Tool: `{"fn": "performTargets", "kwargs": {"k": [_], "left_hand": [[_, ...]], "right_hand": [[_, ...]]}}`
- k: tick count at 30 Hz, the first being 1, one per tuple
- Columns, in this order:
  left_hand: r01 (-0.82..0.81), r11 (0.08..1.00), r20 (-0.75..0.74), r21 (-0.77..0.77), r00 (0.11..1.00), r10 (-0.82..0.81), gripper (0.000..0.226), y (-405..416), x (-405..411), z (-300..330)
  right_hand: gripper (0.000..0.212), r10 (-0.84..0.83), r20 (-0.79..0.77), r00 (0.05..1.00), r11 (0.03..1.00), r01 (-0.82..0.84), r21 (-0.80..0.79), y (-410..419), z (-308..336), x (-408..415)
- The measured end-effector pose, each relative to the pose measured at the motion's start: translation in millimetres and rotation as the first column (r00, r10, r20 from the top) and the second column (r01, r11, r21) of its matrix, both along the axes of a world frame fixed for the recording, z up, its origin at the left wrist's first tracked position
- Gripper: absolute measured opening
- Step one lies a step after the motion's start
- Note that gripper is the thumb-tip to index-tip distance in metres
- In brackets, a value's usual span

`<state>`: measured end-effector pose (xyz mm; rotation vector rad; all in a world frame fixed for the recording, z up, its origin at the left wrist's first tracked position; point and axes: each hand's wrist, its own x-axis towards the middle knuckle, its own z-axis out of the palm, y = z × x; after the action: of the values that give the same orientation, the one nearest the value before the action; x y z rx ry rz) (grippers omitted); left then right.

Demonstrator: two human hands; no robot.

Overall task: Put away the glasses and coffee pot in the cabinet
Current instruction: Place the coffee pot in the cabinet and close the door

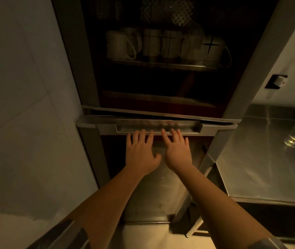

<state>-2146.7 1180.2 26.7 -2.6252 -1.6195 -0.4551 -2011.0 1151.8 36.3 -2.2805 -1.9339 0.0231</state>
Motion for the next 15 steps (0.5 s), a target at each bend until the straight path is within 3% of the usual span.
{"fn": "performTargets", "kwargs": {"k": [15], "left_hand": [[-0.006, 1.0, 0.03, -0.001, 1.0, 0.006, 0.083, 29, 4, -11]], "right_hand": [[0.084, -0.072, 0.044, 0.996, 0.994, 0.068, 0.08, 24, -17, -9]]}}
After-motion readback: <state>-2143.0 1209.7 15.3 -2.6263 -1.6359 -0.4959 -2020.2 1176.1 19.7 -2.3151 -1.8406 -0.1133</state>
